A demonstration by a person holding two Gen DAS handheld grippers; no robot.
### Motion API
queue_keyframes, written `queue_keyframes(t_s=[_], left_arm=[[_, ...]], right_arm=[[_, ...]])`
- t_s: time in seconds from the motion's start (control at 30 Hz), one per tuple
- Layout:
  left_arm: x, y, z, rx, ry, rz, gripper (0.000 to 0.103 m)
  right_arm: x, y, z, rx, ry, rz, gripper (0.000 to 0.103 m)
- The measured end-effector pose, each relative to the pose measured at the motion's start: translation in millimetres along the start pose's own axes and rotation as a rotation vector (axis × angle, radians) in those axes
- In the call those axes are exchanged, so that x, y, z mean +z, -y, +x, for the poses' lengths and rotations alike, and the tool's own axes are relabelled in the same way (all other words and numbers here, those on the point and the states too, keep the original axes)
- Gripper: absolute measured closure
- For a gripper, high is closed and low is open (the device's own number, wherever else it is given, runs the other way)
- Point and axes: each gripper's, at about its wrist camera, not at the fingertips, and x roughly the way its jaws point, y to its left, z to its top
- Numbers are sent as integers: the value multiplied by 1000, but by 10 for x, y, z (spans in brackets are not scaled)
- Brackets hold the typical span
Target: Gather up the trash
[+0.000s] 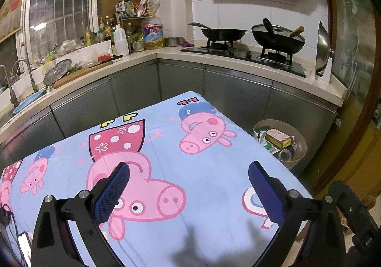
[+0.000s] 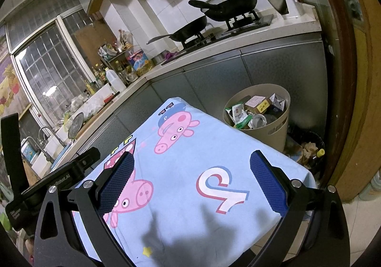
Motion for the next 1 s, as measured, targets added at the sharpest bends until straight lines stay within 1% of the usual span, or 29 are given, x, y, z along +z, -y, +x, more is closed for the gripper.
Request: queue_keyframes(t_s=[1.0], left_arm=[[-9,-36,10,8,2,4,4]], right_arm=[[-16,-13,-10,0,-1,0,6]])
